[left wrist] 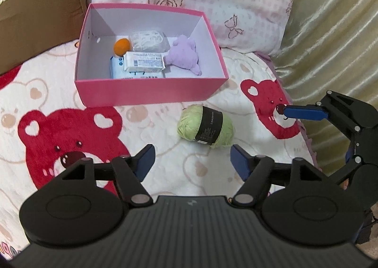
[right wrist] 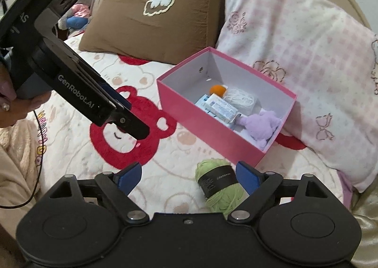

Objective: Organize objects
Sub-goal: 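Withdraw the left gripper from the pink box toward the green yarn ball, then position the open left gripper around the green yarn ball and close it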

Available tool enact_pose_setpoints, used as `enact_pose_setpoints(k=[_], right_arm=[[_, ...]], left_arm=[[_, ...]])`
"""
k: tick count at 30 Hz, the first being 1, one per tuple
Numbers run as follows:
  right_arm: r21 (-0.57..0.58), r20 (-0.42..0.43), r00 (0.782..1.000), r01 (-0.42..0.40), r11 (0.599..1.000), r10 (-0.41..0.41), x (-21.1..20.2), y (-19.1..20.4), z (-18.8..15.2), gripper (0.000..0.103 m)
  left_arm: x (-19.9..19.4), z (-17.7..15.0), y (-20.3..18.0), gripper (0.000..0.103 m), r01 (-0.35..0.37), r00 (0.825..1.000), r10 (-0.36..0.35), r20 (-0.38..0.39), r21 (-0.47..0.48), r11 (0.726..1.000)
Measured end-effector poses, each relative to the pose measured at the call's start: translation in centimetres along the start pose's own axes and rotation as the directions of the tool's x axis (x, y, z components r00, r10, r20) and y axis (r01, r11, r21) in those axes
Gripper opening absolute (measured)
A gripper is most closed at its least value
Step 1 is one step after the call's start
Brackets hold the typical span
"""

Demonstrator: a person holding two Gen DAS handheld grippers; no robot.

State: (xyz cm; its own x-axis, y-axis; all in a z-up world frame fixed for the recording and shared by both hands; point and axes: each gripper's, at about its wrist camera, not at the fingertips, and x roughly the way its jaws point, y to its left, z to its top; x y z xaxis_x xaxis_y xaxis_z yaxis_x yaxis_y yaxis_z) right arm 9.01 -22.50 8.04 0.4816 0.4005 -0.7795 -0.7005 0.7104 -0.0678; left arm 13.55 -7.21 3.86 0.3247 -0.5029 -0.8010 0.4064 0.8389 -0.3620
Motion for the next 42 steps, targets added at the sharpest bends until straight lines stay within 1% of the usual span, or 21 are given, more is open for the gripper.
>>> enact_pose_setpoints(k=[3,4,6,8,11,13,15,16,17,19,22,24,25,27,29,31,33,35,37,40,42], right_arm=[[0.0,-0.006,1.0,-0.017,1.0,0.017,0.2,-0.4,-0.5,0.09],[0.003,-0.007,1.0,-0.021,1.0,0.021,0.3,-0.6,-0.7,0.09],[0.009,-0.008,1.0,-0.018,1.0,0.018,0.6,-0.9,-1.0,0.09],[0.022,-0.013,1.0,-0.013,1.0,0.013,1.0,-1.3,-1.3,0.09],[0.03,-0.021,1.0,-0.016,0.999,0.017,1.6,-2.0,-1.8,0.09],[0.018,-0.011,1.0,0.002,1.0,-0.001,2.0,-2.3,-2.2,0.09],[0.021,-0.002,1.0,0.016,1.0,-0.016,2.4,-2.8,-2.6,0.09],[0.029,-0.009,1.0,0.01,1.0,-0.01,2.7,-3.2,-2.7,0.09],[0.043,-0.014,1.0,0.001,0.999,-0.001,3.0,-3.7,-2.8,0.09],[0.089,-0.008,1.0,-0.015,0.996,0.015,3.4,-4.6,-3.1,0.089],[0.213,0.027,0.999,-0.045,0.976,0.041,3.9,-6.4,-3.7,0.089],[0.266,0.037,0.998,-0.054,0.963,0.046,4.5,-7.5,-4.1,0.089],[0.272,0.036,0.999,-0.047,0.961,0.038,4.7,-7.8,-4.4,0.089],[0.242,0.023,0.999,-0.027,0.97,0.022,5.3,-8.1,-4.7,0.089],[0.185,-0.008,1.0,-0.004,0.983,0.006,6.0,-8.1,-4.7,0.09],[0.155,-0.034,0.999,-0.003,0.988,0.008,6.6,-8.1,-4.8,0.09],[0.133,-0.046,0.999,-0.015,0.991,0.021,7.1,-8.0,-5.0,0.09],[0.086,-0.062,0.998,-0.01,0.996,0.015,7.7,-7.4,-5.4,0.09],[0.044,-0.075,0.997,-0.004,0.999,0.008,8.4,-6.9,-5.7,0.09],[-0.002,-0.091,0.995,-0.032,0.999,0.031,9.5,-6.4,-6.3,0.089],[-0.023,-0.086,0.996,-0.015,1.0,0.013,10.1,-6.3,-6.6,0.089]], left_arm=[[0.8,-0.3,-0.1,0.08,0.0,1.0,0.0,-0.007,-0.018,1.0],[1.2,-0.4,-0.1,0.085,-0.006,1.0,0.005,-0.012,-0.025,1.0],[1.9,-0.5,0.0,0.09,-0.026,0.999,0.025,-0.02,-0.04,0.999],[2.7,-0.7,0.2,0.091,-0.041,0.999,0.039,-0.034,-0.064,0.997],[3.8,-0.9,0.5,0.091,-0.033,0.998,0.029,-0.054,-0.089,0.995],[3.7,-1.0,0.7,0.092,-0.002,1.0,-0.002,-0.029,-0.116,0.993],[3.7,-1.3,0.9,0.096,0.012,1.0,-0.012,-0.001,-0.141,0.99],[3.8,-1.5,1.0,0.097,0.014,1.0,-0.013,0.01,-0.146,0.989],[4.1,-1.6,1.0,0.097,0.007,1.0,-0.005,0.014,-0.148,0.989],[4.8,-1.9,1.1,0.102,-0.022,1.0,0.024,0.012,-0.158,0.987],[6.5,-2.3,1.5,0.102,-0.099,0.995,0.098,-0.016,-0.178,0.979],[7.4,-2.5,1.8,0.102,-0.115,0.993,0.114,-0.019,-0.19,0.975],[8.0,-2.7,2.0,0.103,-0.108,0.994,0.106,-0.023,-0.201,0.974],[9.2,-2.8,2.7,0.103,-0.068,0.997,0.061,-0.04,-0.243,0.968],[10.1,-3.2,3.0,0.103,-0.051,0.999,0.045,-0.026,-0.298,0.953],[11.0,-3.6,2.8,0.103,-0.052,0.999,0.049,-0.017,-0.307,0.95],[11.9,-3.7,2.6,0.103,-0.045,0.999,0.037,-0.032,-0.31,0.95],[12.7,-3.8,2.6,0.101,-0.034,0.999,0.022,-0.042,-0.318,0.948],[13.3,-4.0,2.2,0.1,-0.051,0.998,0.039,-0.047,-0.302,0.952],[14.4,-4.4,1.9,0.099,-0.075,0.996,0.06,-0.06,-0.296,0.952],[15.0,-4.7,2.0,0.099,-0.079,0.996,0.062,-0.064,-0.304,0.949]])
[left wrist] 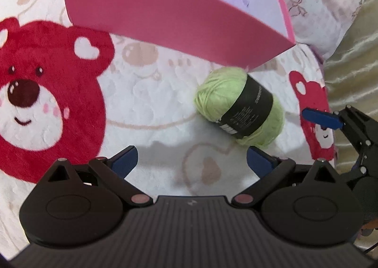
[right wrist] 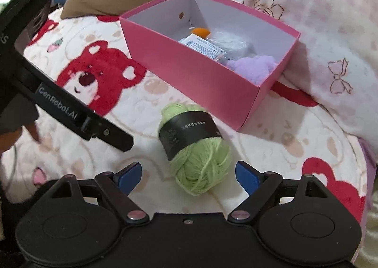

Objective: Organize objects
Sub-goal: 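Position the open left gripper around the green yarn ball and close it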

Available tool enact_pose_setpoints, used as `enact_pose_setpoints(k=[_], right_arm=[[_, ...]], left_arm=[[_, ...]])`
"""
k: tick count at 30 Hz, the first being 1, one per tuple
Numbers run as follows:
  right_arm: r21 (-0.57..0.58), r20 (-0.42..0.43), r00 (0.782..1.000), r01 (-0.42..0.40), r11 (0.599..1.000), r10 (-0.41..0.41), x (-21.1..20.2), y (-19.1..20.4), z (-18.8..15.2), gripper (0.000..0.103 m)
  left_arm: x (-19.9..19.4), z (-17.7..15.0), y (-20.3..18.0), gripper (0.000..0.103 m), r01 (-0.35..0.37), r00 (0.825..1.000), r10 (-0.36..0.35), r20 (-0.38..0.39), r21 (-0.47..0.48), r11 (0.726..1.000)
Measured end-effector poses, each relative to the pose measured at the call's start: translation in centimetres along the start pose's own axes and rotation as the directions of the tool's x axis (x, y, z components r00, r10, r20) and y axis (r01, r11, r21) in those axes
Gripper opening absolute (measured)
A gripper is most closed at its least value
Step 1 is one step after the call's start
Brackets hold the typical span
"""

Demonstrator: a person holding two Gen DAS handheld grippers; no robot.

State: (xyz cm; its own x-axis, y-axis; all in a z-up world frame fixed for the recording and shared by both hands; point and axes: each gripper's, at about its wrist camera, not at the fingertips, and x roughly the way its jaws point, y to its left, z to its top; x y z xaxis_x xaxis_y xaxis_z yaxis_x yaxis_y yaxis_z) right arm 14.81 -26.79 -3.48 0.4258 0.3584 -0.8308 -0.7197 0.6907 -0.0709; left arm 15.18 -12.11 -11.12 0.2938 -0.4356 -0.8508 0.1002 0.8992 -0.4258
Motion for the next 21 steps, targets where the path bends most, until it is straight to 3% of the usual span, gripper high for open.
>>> enact_pose_setpoints(k=[6,9,16,21], right_arm=[[-0.021,-0.026,0.999,0.029,0.999,-0.03,2.6,-0.5,-0.6,0.089],[-0.104,-0.043,0.99,0.129,0.986,-0.134,4.1,0.4,-0.9,0.089],[-0.167,-0.027,0.991,0.124,0.978,-0.13,5.0,1.2,-0.8,0.089],[-0.137,-0.044,0.993,0.103,0.985,-0.11,5.8,0.7,-0.4,0.088]], left_arm=[[0.9,-0.6,-0.1,0.099,0.032,0.998,-0.031,0.053,-0.014,0.999],[1.1,-0.7,0.0,0.099,0.039,0.996,-0.037,0.083,-0.026,0.999],[1.8,-0.2,-0.3,0.099,0.125,0.983,-0.114,0.144,-0.072,0.989],[2.4,-0.1,-0.6,0.097,0.144,0.974,-0.123,0.192,-0.097,0.985]])
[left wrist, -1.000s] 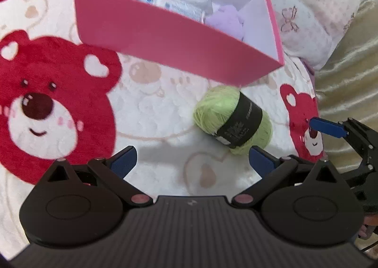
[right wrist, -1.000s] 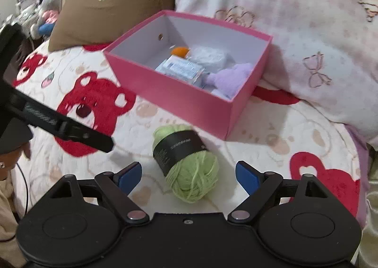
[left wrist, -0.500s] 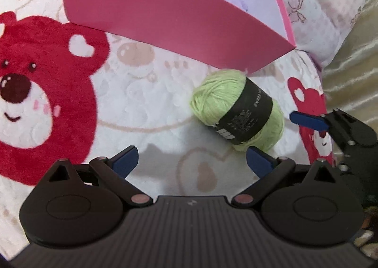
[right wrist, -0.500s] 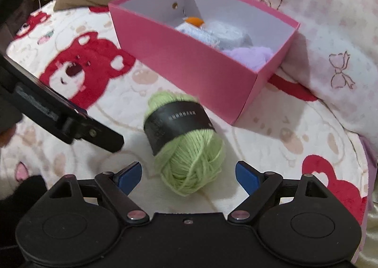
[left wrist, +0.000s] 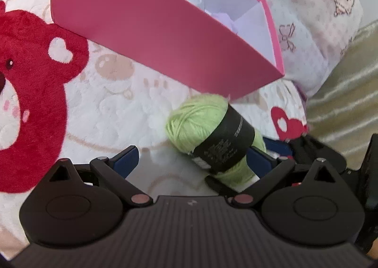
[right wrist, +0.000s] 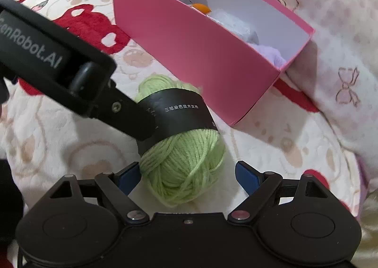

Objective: Organize objects
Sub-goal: 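Position the open left gripper around the green yarn ball and close it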

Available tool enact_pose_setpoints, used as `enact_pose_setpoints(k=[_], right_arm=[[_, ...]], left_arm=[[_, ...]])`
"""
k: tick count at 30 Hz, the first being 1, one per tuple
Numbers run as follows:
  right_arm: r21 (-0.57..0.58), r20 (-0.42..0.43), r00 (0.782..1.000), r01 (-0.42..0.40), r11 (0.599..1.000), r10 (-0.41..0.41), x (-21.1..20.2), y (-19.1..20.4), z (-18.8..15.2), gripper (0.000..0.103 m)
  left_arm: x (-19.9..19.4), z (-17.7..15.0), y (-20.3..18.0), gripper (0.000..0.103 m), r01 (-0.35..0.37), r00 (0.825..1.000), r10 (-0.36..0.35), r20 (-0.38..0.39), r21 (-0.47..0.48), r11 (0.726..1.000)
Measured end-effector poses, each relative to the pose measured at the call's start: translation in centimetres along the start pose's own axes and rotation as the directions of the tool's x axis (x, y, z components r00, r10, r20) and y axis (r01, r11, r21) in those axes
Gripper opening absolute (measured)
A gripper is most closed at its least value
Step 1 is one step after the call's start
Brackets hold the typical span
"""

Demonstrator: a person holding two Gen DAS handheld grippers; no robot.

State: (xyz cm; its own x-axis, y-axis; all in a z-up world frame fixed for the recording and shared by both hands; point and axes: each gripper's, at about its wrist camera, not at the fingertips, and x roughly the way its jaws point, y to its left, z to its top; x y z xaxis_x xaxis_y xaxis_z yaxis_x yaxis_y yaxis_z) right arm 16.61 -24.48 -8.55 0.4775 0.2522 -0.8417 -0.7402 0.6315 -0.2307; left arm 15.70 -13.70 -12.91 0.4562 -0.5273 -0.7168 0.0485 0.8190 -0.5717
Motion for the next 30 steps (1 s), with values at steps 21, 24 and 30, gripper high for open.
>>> enact_pose_setpoints(k=[21,24,30], right_arm=[[0.41,0.103,0.974,-0.226,0.884,0.201,-1.0,-0.9,-0.2,0.071],[0.461,0.142,0.959,-0.282,0.842,0.244,-2.0,-1.0,-0.5,0.071],[0.41,0.121,0.948,-0.316,0.856,0.293,-3.0,0.0,-0.4,0.072]], left_arm=[[-0.8,0.0,1.1,0.055,0.096,0.995,-0.096,-0.032,-0.028,0.995],[-1.1,0.0,2.0,0.056,0.095,0.993,-0.098,-0.064,-0.055,0.994],[-1.1,0.6,3.4,0.059,0.074,0.99,-0.084,-0.11,-0.086,0.994]])
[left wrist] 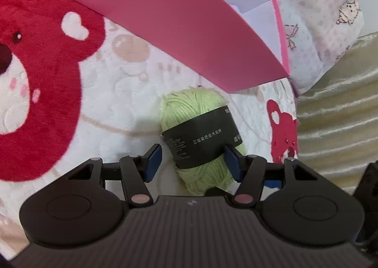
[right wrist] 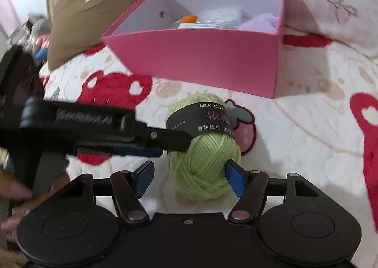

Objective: Organize objects
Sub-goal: 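Position the open left gripper around the green yarn ball and close it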

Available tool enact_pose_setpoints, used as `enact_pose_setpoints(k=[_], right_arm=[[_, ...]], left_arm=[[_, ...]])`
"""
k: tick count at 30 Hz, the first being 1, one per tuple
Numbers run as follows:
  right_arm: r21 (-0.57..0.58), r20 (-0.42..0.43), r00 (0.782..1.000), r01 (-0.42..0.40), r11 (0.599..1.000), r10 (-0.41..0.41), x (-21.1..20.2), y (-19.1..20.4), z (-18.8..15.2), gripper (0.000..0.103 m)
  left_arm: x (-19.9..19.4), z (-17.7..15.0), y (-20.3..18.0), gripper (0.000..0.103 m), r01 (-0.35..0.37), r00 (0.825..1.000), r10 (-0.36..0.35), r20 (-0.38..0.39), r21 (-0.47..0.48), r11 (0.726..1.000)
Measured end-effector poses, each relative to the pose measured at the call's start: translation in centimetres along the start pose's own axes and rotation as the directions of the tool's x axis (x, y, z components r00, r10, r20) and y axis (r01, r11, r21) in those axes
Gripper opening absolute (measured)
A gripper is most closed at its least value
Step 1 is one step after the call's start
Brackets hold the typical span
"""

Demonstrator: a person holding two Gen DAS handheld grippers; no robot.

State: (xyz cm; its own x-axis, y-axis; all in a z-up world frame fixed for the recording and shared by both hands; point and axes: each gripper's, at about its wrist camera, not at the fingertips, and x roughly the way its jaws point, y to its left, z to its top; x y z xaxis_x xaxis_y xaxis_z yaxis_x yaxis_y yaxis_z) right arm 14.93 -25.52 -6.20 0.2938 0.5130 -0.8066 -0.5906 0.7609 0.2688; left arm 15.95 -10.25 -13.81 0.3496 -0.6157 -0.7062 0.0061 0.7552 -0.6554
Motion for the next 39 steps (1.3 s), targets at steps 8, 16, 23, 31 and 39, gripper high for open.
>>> enact_pose_setpoints(k=[8,16,23,31,39], right_arm=[[-0.189,-0.062,0.987,0.132,0.973,-0.146,1.5,0.6,1.2,0.086],[-0.12,-0.085,0.995,0.043,0.992,-0.053,2.1,-1.0,0.7,0.067],[-0.087,-0.08,0.996,0.029,0.996,-0.036,2.1,-1.3,0.2,0.063],[-0.066,-0.046,0.998,0.043,0.997,-0.046,1.8,-0.9,-0.3,0.062],[-0.125,-0.003,0.994,0.108,0.986,-0.109,2.1,0.6,-1.0,0.063]], left_arm=[[0.9,-0.8,0.5,0.06,-0.007,1.0,0.007,0.005,0.006,1.0],[1.3,-1.3,1.1,0.058,0.023,0.998,-0.023,0.06,0.002,1.0],[2.0,-1.4,2.1,0.051,0.087,0.995,-0.085,0.049,-0.054,0.995],[2.1,-1.7,2.1,0.046,0.125,0.99,-0.122,0.065,-0.049,0.991],[2.4,-1.3,2.4,0.049,0.143,0.989,-0.142,0.037,-0.032,0.989]])
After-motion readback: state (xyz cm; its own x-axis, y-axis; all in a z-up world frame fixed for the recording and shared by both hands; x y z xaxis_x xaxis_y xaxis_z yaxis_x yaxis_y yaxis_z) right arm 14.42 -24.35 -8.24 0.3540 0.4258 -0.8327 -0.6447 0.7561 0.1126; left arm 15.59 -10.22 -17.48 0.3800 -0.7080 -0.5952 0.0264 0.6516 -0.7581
